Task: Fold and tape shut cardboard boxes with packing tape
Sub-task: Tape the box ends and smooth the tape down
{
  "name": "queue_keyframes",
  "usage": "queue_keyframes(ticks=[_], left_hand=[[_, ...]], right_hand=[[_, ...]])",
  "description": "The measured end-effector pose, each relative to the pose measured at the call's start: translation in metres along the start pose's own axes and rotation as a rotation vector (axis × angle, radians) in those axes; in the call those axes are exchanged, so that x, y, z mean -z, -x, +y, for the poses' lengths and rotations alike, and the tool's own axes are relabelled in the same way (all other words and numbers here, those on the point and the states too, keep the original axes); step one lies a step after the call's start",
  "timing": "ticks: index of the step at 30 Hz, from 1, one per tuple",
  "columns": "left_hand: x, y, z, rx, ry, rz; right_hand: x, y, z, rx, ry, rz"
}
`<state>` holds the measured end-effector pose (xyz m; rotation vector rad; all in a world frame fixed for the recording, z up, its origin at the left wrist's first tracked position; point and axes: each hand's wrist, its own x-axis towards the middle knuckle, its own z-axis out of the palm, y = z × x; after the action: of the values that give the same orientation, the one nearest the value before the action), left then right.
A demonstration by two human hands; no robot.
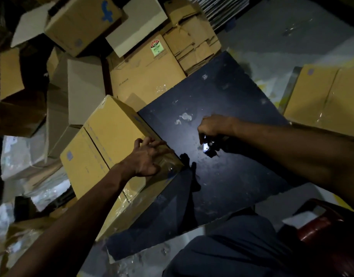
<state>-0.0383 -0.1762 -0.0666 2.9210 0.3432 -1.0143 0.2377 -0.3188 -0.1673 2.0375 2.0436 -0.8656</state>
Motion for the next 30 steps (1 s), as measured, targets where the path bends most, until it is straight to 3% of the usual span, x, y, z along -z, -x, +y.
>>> queue_keyframes(ticks=[7,12,13,15,18,21,25,30], left_hand=[[-0.020,0.008,-0.006,-0.019,0.012,0.009],[-0.020,-0.003,-0.010,-0.017,0.094,-0.004],[-0.019,-0.003,-0.016,-0.023,0.131,0.037],[-0.019,0.003,-0.032,-0.035,0.191,0.279],[-0.028,0.020,-0.032,0.075,0.307,0.578],[-0.055,0.025,-0.012,-0.040,0.283,0.557],[-0.067,0.011,-0.017,-0.153,0.268,0.530],[-0.040,-0.048,-0.031,-0.029,0.418,0.687]], right_hand=[[-0.027,-0.005,-0.002,0.006,0.051,0.116],[-0.036,0.007,-0.018,0.000,0.003,0.362],[-0.041,0.011,-0.024,-0.006,-0.046,0.426],[-0.056,0.022,-0.041,0.006,-0.237,0.513],[-0.092,0.033,-0.071,-0.020,-0.664,0.451],[-0.130,0.038,-0.103,-0.055,-0.965,0.465],[-0.156,0.039,-0.140,-0.084,-1.151,0.650],[-0.155,0.026,-0.143,-0.179,-1.267,0.946]])
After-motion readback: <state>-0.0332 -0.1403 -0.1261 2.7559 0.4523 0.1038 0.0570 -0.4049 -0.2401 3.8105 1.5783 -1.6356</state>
